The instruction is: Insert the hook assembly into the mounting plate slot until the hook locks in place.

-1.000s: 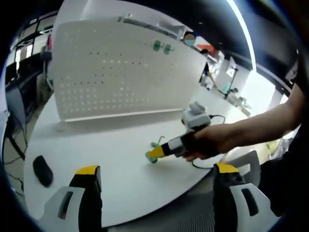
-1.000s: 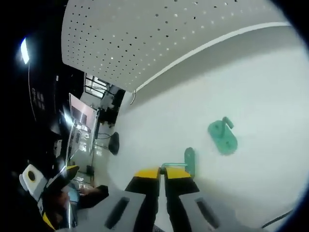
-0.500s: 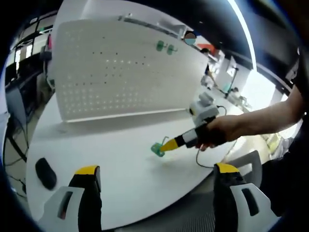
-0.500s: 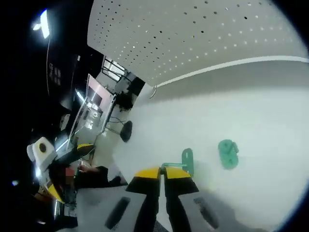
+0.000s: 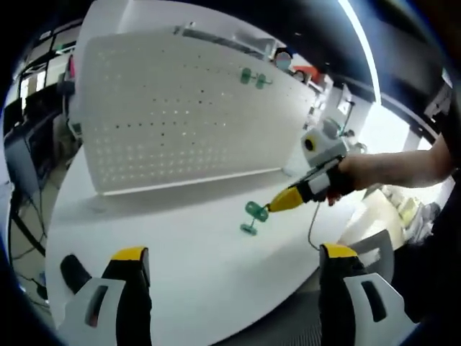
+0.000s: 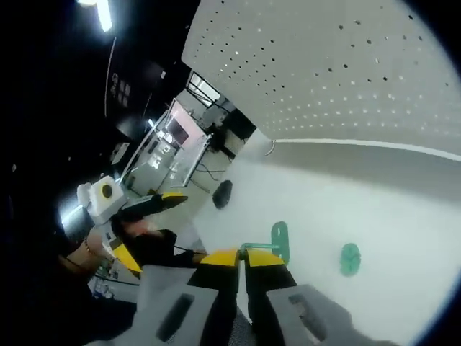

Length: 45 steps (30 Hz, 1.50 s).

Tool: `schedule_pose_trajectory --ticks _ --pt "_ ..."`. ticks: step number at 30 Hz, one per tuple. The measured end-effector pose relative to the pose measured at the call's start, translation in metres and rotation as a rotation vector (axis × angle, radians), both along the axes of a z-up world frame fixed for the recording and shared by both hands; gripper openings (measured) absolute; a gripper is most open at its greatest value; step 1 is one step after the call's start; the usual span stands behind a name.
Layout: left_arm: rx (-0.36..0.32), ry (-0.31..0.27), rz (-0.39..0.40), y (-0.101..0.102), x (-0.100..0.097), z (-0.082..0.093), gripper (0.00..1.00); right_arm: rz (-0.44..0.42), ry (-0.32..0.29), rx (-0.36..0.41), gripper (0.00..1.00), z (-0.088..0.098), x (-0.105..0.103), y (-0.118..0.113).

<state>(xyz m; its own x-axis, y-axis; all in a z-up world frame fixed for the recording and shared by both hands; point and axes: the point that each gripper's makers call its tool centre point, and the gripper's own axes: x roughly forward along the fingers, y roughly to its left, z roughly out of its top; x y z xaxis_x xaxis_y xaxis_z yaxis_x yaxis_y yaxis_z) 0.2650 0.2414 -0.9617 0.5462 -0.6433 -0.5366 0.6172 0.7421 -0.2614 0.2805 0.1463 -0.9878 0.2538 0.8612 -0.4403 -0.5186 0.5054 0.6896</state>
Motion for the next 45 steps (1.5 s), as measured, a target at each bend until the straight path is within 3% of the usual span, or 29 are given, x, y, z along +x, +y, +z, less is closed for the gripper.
schedule_pose_trajectory --ticks 8,10,17,21,22,28,34,37,45 --pt "-0.039 0.019 -0.016 -0.002 0.007 0.007 0.97 0.239 -0.093 0.056 0.0 0.035 -0.039 0.017" --pt "-0.054 0.027 -0.031 -0.005 0.007 0.009 0.95 0.289 -0.093 0.094 0.0 0.045 -0.05 0.021" --pt "-0.154 0.082 -0.12 -0.029 -0.004 0.017 0.83 0.438 -0.157 0.12 0.0 0.062 -0.077 0.027" --pt "-0.222 0.103 -0.152 -0.04 -0.009 0.023 0.72 0.465 -0.191 0.14 0.0 0.068 -0.081 0.029" --pt "-0.259 0.139 -0.176 -0.046 -0.016 0.025 0.67 0.466 -0.187 0.146 0.0 0.069 -0.081 0.029" --pt "-0.317 0.169 -0.204 -0.055 -0.024 0.028 0.47 0.508 -0.23 0.164 0.0 0.075 -0.086 0.031" --pt "-0.431 0.234 -0.202 -0.06 -0.027 0.038 0.35 0.561 -0.255 0.198 0.0 0.085 -0.098 0.035" --pt "-0.436 0.249 -0.229 -0.063 -0.032 0.04 0.24 0.565 -0.267 0.201 0.0 0.087 -0.097 0.036" --pt "-0.472 0.29 -0.252 -0.067 -0.039 0.044 0.09 0.575 -0.288 0.203 0.0 0.089 -0.096 0.035"
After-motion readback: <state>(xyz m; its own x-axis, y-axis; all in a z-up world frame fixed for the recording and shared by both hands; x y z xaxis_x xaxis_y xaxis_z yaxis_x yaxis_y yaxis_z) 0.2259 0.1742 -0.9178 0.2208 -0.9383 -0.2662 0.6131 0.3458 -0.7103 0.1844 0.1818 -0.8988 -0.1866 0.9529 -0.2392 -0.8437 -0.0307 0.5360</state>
